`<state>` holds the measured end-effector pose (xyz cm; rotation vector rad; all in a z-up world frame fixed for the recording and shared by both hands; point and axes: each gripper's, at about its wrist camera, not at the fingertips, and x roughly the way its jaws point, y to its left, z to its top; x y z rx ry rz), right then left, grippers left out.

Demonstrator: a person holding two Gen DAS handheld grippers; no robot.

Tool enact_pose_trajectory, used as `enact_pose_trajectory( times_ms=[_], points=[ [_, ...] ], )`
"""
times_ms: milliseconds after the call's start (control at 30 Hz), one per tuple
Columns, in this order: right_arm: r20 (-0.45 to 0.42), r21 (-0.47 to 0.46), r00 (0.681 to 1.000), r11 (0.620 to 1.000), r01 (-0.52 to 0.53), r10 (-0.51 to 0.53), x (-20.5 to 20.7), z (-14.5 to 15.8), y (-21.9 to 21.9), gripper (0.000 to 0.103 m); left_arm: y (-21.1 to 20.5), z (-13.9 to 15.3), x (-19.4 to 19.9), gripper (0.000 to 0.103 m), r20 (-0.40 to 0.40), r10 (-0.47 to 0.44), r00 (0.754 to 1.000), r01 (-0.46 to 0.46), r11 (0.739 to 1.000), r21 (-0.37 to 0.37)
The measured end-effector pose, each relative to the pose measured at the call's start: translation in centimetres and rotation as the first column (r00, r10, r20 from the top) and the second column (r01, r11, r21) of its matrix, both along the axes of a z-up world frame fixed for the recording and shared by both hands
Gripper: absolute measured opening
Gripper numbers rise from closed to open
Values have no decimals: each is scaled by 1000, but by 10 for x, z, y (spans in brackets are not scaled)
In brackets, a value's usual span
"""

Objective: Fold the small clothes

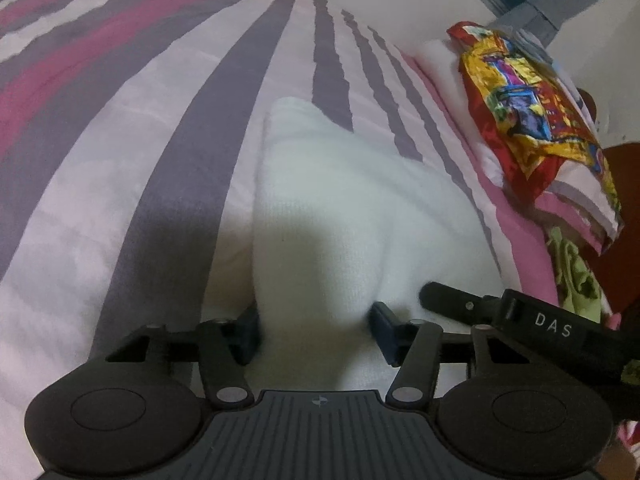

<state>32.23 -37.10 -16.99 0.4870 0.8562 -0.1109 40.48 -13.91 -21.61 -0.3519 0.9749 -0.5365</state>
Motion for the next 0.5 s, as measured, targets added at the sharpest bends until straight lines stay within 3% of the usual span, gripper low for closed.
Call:
enact_pose_trajectory(
  times_ms=[67, 133, 233, 300, 433, 467, 500],
  points=[
    [1, 17, 1000, 1000, 0, 0, 3, -3, -1, 66, -3, -1, 0, 59, 4, 0, 1000, 0, 1000, 8],
    [5, -2, 1000, 1000, 0, 0, 4, -3, 4, 59, -4, 0, -1, 58, 7, 11, 1000, -11, 1000, 14],
    [23, 10, 1000, 1000, -5, 5, 0, -1, 8, 39, -4, 4, -6, 44, 15, 15, 1000, -15, 1000, 4],
    [33, 6, 999, 1000, -16, 15, -1, 2, 8, 36, 0, 8, -7, 40, 15, 12, 1000, -12, 1000, -2],
    [46, 7, 999, 1000, -26, 25, -4, 6, 7, 37, 3, 9, -5, 40, 12, 5, 1000, -5, 1000, -3],
    [41, 13, 999, 1000, -26, 25, -4, 5, 5, 40, 4, 9, -5, 43, 16, -6, 1000, 6, 1000, 1],
    [38, 33, 999, 999, -18, 17, -6, 5, 0, 42, 5, 9, -4, 54, 14, -11, 1000, 11, 1000, 11]
  ],
)
